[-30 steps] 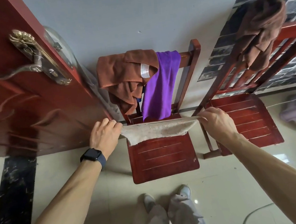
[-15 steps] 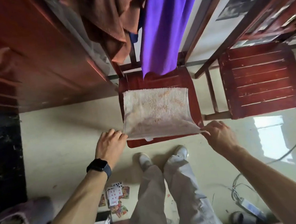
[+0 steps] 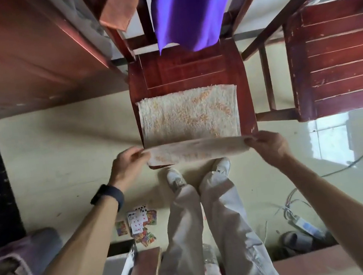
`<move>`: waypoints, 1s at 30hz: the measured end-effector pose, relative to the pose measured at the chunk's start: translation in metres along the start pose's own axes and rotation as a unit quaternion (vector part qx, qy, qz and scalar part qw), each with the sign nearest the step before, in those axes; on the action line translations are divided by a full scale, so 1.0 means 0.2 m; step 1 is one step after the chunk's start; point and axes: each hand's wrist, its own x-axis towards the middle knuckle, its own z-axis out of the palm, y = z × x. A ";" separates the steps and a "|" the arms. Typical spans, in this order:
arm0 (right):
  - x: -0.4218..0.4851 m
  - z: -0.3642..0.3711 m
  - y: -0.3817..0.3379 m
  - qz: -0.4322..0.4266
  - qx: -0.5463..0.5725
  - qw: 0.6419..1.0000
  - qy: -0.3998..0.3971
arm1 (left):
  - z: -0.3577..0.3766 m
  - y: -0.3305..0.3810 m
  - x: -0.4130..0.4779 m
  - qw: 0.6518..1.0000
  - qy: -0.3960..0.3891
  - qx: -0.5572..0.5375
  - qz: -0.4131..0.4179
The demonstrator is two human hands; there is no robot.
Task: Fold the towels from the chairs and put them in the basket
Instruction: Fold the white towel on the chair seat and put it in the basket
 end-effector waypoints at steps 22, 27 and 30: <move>0.78 0.24 -0.30 0.016 0.101 0.986 0.129 | 0.09 0.12 0.78 0.986 0.142 -0.081 0.012; 0.81 0.26 -0.30 -0.015 0.047 0.988 0.149 | 0.11 0.18 0.78 0.984 0.173 -0.047 0.002; 0.83 0.27 -0.29 -0.035 0.010 0.987 0.159 | 0.12 0.20 0.79 0.982 0.187 -0.002 -0.009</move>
